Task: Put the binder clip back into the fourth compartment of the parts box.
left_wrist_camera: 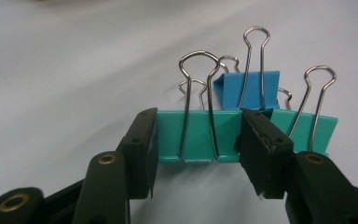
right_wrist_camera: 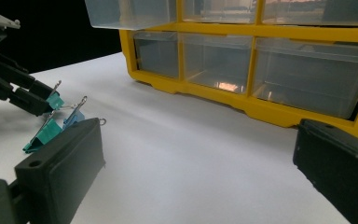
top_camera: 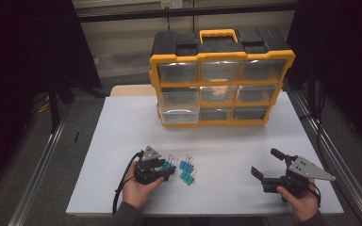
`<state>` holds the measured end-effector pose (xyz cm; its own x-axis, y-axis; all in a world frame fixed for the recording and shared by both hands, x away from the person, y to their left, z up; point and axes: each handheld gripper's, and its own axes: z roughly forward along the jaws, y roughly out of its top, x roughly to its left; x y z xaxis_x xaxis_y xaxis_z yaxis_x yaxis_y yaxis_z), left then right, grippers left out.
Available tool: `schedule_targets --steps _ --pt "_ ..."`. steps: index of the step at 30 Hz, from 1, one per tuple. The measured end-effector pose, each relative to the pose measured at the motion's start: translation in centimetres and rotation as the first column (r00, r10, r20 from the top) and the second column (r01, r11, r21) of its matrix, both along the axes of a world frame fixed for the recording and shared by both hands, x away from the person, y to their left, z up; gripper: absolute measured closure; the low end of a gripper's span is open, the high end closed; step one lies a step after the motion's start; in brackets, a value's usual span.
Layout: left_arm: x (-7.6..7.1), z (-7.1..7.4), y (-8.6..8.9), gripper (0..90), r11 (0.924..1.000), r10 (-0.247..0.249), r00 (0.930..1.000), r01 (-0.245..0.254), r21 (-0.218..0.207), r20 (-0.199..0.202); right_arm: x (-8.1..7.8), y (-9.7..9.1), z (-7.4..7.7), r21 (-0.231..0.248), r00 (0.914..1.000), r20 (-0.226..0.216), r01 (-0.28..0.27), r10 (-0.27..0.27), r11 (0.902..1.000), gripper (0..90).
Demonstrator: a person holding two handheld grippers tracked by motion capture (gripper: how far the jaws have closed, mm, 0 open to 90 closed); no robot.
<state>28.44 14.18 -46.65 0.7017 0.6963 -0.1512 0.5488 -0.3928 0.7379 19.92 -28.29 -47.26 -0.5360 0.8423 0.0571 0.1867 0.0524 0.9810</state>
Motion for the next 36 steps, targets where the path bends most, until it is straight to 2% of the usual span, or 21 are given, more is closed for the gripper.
schedule_targets --steps 3,7,9,10,14,15,20,30,36 --pt "0.1 0.7 0.5 50.1 0.9996 0.000 1.0000 0.000 -0.027 0.000 0.0 0.0 0.0 -0.002 1.0000 0.000 0.001 -0.001 1.0000 1.2" --pt "0.2 1.8 0.9 50.1 0.9991 0.001 0.9999 0.000 -0.042 0.011 0.0 0.1 0.0 0.003 1.0000 -0.004 0.001 0.000 1.0000 1.1" --pt "0.4 2.2 1.0 50.1 0.9989 -0.013 0.9999 0.013 -0.045 0.009 0.0 0.0 -0.1 0.002 1.0000 -0.003 0.002 -0.002 1.0000 1.1" --pt "0.6 2.8 1.1 50.1 0.9975 -0.020 0.9998 0.020 -0.067 -0.002 0.1 0.0 -0.1 -0.002 1.0000 -0.001 0.000 0.000 1.0000 1.1" --pt "0.9 3.9 1.1 50.1 0.9964 -0.045 0.9990 0.045 -0.072 -0.006 0.0 0.0 0.0 -0.002 1.0000 0.000 -0.002 0.002 1.0000 1.1" --pt "1.2 4.7 1.0 50.1 0.9945 -0.063 0.9979 0.062 -0.085 -0.015 0.0 0.0 0.0 0.000 1.0000 -0.002 0.001 -0.001 1.0000 1.1" --pt "1.8 6.3 1.0 50.1 0.9929 -0.101 0.9946 0.100 -0.064 -0.021 0.0 0.0 0.0 0.005 1.0000 -0.002 0.002 -0.002 1.0000 1.2" --pt "2.7 8.7 0.9 50.1 0.9898 -0.118 0.9927 0.116 -0.084 -0.025 0.0 0.1 0.0 0.006 1.0000 -0.003 0.002 -0.002 1.0000 1.1" --pt "3.2 10.6 0.5 50.1 0.9865 -0.152 0.9882 0.150 -0.065 -0.023 0.1 -0.1 -0.1 -0.006 1.0000 -0.001 -0.006 0.006 1.0000 1.1"
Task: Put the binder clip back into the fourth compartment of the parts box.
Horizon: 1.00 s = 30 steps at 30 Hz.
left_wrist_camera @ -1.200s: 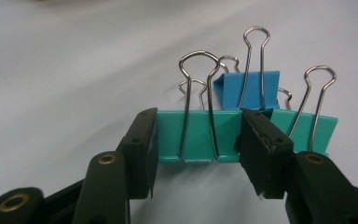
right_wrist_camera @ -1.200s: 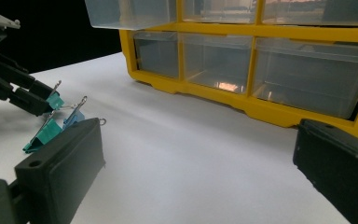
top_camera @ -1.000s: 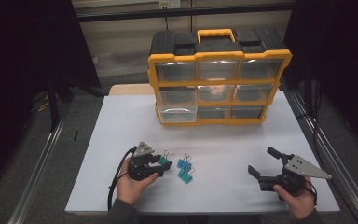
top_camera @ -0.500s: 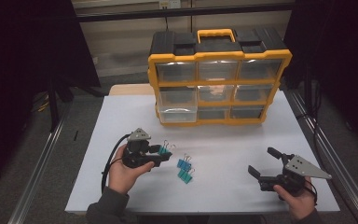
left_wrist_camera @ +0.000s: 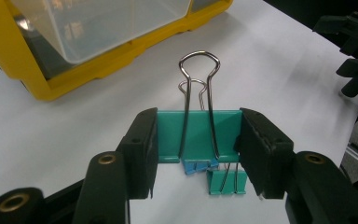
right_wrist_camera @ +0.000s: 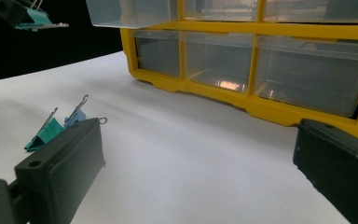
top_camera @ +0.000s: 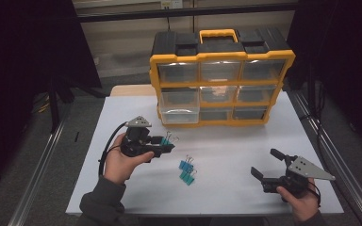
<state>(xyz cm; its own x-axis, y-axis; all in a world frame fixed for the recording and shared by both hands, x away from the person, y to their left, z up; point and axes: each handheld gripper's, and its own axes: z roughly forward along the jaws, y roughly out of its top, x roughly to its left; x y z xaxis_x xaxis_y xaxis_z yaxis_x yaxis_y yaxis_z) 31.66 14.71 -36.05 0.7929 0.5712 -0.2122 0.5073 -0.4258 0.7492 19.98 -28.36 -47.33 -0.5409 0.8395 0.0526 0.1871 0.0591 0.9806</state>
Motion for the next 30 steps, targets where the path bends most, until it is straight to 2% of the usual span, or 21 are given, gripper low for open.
schedule_targets --steps 9,11,17,18,19,20,23,25,27,28,30 --pt "1.0 2.6 -0.8 50.1 0.9991 -0.043 0.9990 0.043 0.002 -0.015 0.0 0.1 0.0 0.009 1.0000 -0.002 0.005 -0.005 0.9999 1.1" --pt "1.1 3.0 -1.0 50.1 0.9990 -0.042 0.9991 0.042 0.016 -0.008 0.0 0.0 0.0 0.004 1.0000 -0.003 0.000 0.000 1.0000 1.1" --pt "1.7 4.0 -1.6 50.1 0.9983 -0.056 0.9983 0.056 0.014 -0.017 0.0 0.0 0.0 0.001 1.0000 -0.001 -0.002 0.002 1.0000 1.1" --pt "1.8 4.2 -1.6 50.1 0.9976 -0.061 0.9980 0.061 0.031 -0.016 0.0 0.0 0.0 0.001 1.0000 -0.002 -0.001 0.001 1.0000 1.1" --pt "1.9 4.3 -1.8 50.1 0.9978 -0.063 0.9978 0.064 0.017 -0.020 0.0 0.1 0.0 0.007 1.0000 -0.005 0.003 -0.003 1.0000 1.1" --pt "2.0 4.5 -1.8 50.1 0.9976 -0.060 0.9980 0.061 0.032 -0.021 0.0 0.0 0.0 0.005 1.0000 -0.005 0.001 -0.001 1.0000 1.1" --pt "2.3 5.1 -2.0 50.0 0.9979 -0.063 0.9978 0.063 0.016 -0.023 0.0 0.0 0.0 0.002 1.0000 -0.002 -0.002 0.002 1.0000 1.1" --pt "2.5 5.5 -2.0 50.1 0.9971 -0.065 0.9978 0.066 0.039 -0.015 0.0 0.1 0.0 0.013 1.0000 -0.006 0.007 -0.007 0.9999 1.1" --pt "2.5 5.6 -2.1 50.1 0.9972 -0.067 0.9976 0.068 0.032 -0.016 0.0 0.1 0.0 0.013 1.0000 -0.007 0.006 -0.006 0.9999 1.1" --pt "2.7 6.2 -2.2 50.1 0.9962 -0.073 0.9972 0.074 0.046 -0.015 0.0 0.1 0.0 0.013 1.0000 -0.006 0.007 -0.007 0.9999 1.1" --pt "2.8 6.5 -2.3 50.1 0.9966 -0.070 0.9974 0.071 0.042 -0.015 0.0 0.0 0.0 0.004 1.0000 -0.003 0.001 -0.001 1.0000 1.1"
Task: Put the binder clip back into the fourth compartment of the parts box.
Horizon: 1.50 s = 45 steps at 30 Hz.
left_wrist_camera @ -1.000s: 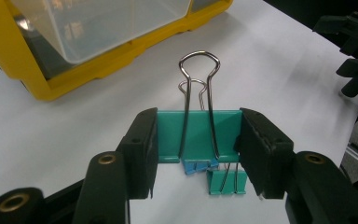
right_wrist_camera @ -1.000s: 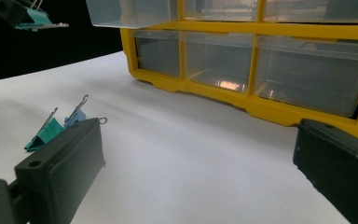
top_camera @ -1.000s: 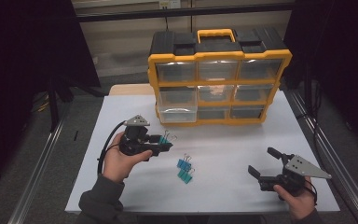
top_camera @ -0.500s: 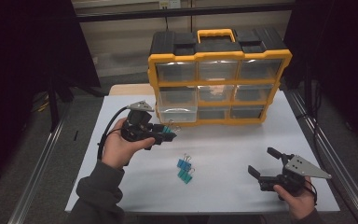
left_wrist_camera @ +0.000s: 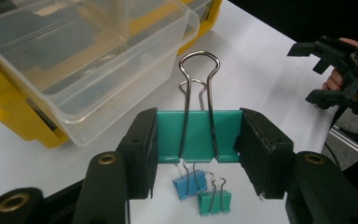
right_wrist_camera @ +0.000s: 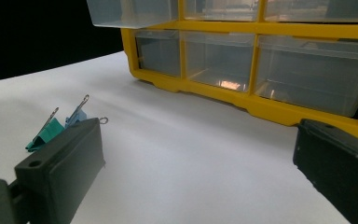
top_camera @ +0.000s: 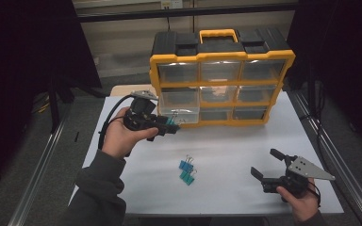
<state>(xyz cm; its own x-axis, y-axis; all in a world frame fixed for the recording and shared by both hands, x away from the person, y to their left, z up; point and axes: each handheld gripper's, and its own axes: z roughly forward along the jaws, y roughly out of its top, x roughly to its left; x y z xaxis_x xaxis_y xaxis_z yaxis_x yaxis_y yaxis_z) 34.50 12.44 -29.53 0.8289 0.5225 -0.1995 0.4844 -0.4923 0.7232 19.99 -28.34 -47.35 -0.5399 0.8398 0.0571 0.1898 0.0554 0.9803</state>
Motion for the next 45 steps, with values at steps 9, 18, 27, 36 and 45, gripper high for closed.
schedule_targets --steps 9,18,27,36,45 --pt "0.9 1.5 -0.3 50.0 0.9999 -0.002 1.0000 0.002 0.014 0.002 0.0 0.0 0.0 0.010 1.0000 -0.005 0.005 -0.005 0.9999 1.1" --pt "2.3 2.3 -1.3 50.1 0.9989 0.027 0.9991 -0.028 0.036 0.031 0.0 0.0 0.0 0.008 1.0000 -0.005 0.002 -0.002 1.0000 1.1" --pt "3.4 2.6 -2.2 50.0 0.9980 0.052 0.9976 -0.054 0.033 0.045 0.0 0.0 0.0 0.009 1.0000 -0.003 0.001 -0.001 1.0000 1.1" --pt "5.6 1.7 -2.3 50.1 0.9940 0.090 0.9936 -0.094 0.055 0.068 0.0 0.0 0.0 0.012 1.0000 -0.003 -0.001 0.001 0.9999 1.1" --pt "6.6 0.8 -2.7 33.3 0.9867 0.160 0.9826 -0.162 0.013 0.095 0.0 0.0 0.0 0.017 0.9999 -0.006 -0.008 0.008 0.9998 1.1"
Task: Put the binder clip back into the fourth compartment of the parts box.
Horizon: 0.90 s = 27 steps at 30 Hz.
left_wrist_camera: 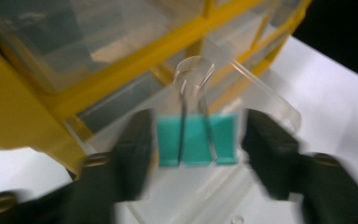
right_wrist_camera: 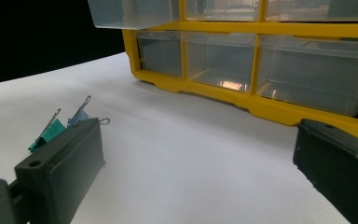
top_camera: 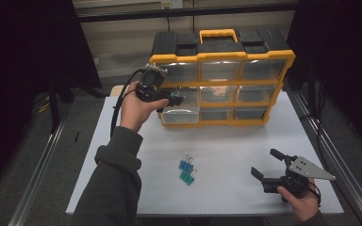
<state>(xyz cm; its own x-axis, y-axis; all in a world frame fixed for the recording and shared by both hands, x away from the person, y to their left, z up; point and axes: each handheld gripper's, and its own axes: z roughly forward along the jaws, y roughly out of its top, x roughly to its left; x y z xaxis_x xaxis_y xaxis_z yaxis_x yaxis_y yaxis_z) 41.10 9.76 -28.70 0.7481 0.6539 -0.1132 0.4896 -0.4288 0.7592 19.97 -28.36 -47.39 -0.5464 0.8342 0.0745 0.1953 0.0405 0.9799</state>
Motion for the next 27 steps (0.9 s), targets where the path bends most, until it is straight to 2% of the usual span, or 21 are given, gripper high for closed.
schedule_targets --steps 1,2,3,4,6,7,8,9,10,12,13,14,15,17,20,21,22,27 --pt "0.0 0.1 0.2 29.2 0.9996 -0.015 0.9999 0.015 0.023 0.006 0.0 0.0 0.0 0.000 1.0000 0.000 0.000 0.000 1.0000 1.1" --pt "-0.2 0.1 0.2 26.7 0.9999 0.000 1.0000 0.000 0.011 0.009 0.0 0.0 0.0 0.001 1.0000 0.000 0.002 -0.002 1.0000 1.1" --pt "-0.2 0.3 0.4 24.2 0.9993 -0.015 0.9999 0.014 0.033 0.008 0.0 0.0 0.0 0.000 1.0000 0.000 0.001 -0.001 1.0000 1.1" --pt "-0.2 0.3 0.4 21.8 0.9993 -0.015 0.9999 0.014 0.033 0.008 0.0 0.0 0.0 0.000 1.0000 0.000 0.001 -0.001 1.0000 1.1" --pt "-0.7 0.3 0.8 17.1 0.9999 0.011 0.9998 -0.010 -0.005 0.017 0.0 -0.1 0.0 0.000 1.0000 0.002 0.006 -0.006 1.0000 1.1" --pt "-0.8 0.4 1.0 15.3 1.0000 0.003 0.9998 -0.003 0.002 0.022 0.0 -0.1 0.0 0.000 1.0000 0.002 0.006 -0.006 1.0000 1.1" --pt "-1.0 0.4 1.1 13.7 0.9998 0.011 0.9997 -0.011 -0.016 0.024 0.0 -0.1 0.0 -0.001 1.0000 0.004 0.007 -0.006 1.0000 1.1" --pt "-1.2 0.4 1.4 12.5 1.0000 0.001 0.9997 -0.001 -0.009 0.025 0.0 -0.1 0.0 -0.001 1.0000 0.001 0.005 -0.005 1.0000 1.1" --pt "-1.6 0.4 1.5 12.3 0.9994 0.011 0.9996 -0.010 -0.032 0.027 0.0 0.0 0.0 -0.001 1.0000 0.002 0.004 -0.004 1.0000 1.1" --pt "-2.0 0.5 1.9 11.1 1.0000 -0.006 0.9995 0.006 -0.001 0.032 0.0 0.0 0.0 0.001 1.0000 -0.001 0.004 -0.004 1.0000 1.1" --pt "-2.2 0.5 2.0 10.2 0.9999 -0.012 0.9994 0.012 -0.011 0.033 0.0 0.1 0.0 0.001 1.0000 0.000 0.004 -0.004 1.0000 1.1" --pt "-2.5 0.5 2.0 9.7 0.9999 -0.011 0.9994 0.011 -0.003 0.033 0.0 0.1 0.0 0.000 1.0000 0.001 0.004 -0.004 1.0000 1.1" --pt "-2.7 0.4 2.0 9.7 0.9997 -0.009 0.9994 0.010 -0.023 0.033 0.0 0.1 0.0 0.001 1.0000 -0.001 0.005 -0.005 1.0000 1.1" --pt "-2.9 0.5 2.2 9.3 0.9996 -0.026 0.9990 0.026 -0.009 0.037 0.0 0.0 0.0 -0.002 1.0000 -0.001 0.006 -0.006 1.0000 1.1" --pt "-3.6 0.4 2.6 8.6 0.9999 -0.006 0.9991 0.007 -0.013 0.041 0.0 0.0 0.0 -0.001 1.0000 -0.002 0.005 -0.005 1.0000 1.1" --pt "-3.8 0.1 2.6 7.8 0.9994 0.003 0.9990 -0.002 -0.035 0.044 0.0 0.1 0.0 0.000 1.0000 0.000 0.006 -0.006 1.0000 1.1" --pt "-3.8 0.1 2.6 6.7 0.9994 0.003 0.9990 -0.002 -0.035 0.044 0.0 0.1 0.0 0.000 1.0000 0.000 0.006 -0.006 1.0000 1.1" --pt "-4.5 -0.7 3.0 6.3 0.9999 -0.014 0.9985 0.014 -0.005 0.052 -0.1 0.0 0.0 -0.004 1.0000 -0.002 0.006 -0.006 1.0000 1.1"
